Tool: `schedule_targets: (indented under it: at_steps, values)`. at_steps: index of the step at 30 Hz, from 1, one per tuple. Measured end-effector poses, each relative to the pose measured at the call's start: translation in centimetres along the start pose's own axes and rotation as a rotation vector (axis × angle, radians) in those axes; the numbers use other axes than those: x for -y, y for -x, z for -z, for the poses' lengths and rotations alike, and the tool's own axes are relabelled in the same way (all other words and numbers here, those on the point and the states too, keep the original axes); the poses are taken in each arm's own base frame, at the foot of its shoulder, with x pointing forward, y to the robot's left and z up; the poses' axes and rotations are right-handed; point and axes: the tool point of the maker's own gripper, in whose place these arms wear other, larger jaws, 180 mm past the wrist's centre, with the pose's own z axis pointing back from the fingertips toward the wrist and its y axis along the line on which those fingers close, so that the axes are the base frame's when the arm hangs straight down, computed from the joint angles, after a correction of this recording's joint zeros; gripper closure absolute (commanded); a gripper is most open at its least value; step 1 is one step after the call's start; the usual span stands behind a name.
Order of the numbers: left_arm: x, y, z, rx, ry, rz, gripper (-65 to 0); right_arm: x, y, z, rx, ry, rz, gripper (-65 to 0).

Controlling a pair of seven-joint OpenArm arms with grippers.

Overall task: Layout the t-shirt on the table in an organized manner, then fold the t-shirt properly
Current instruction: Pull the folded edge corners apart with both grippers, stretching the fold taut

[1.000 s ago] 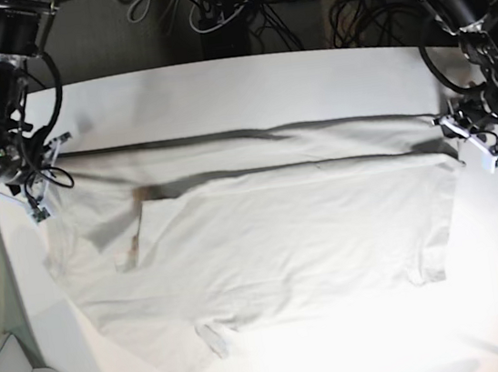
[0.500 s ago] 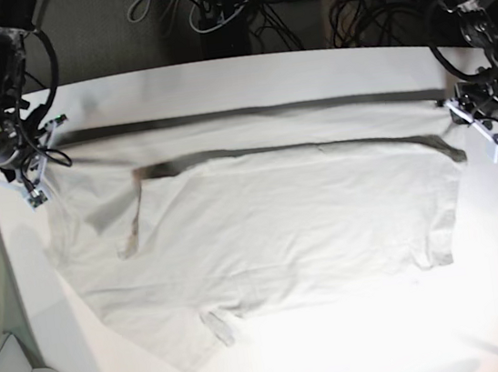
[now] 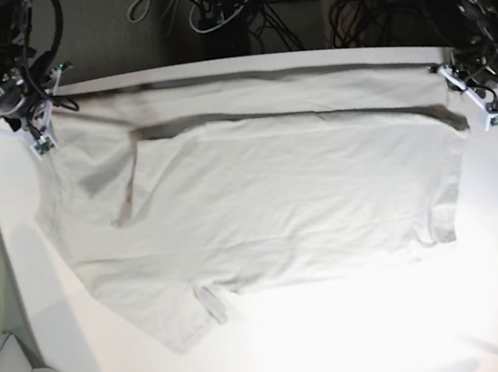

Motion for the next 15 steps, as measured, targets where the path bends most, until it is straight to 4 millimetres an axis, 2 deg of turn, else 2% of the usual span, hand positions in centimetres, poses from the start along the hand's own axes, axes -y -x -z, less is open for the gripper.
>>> schedule_targets:
  at_steps: [4, 9, 11, 15]
  values:
    - [-0.1, 0.1, -0.4, 0.006, -0.010, 0.013, -0.3, -0.5, 0.9, 0.0, -0.022, -0.008, -0.004, 0.0]
    - [-0.1, 0.3, -0.3, -0.001, -0.011, 0.012, -0.4, -0.9, 0.7, 0.0, -0.002, -0.034, 0.019, 0.0]
    - [-0.1, 0.3, -0.3, -0.001, -0.011, 0.012, -0.4, -0.3, 1.1, -0.1, -0.002, -0.024, 0.048, -0.3]
    - [-0.2, 0.4, -0.4, -0.004, -0.013, 0.015, -0.6, 1.0, 1.8, -0.3, -0.014, 0.005, 0.077, -8.4]
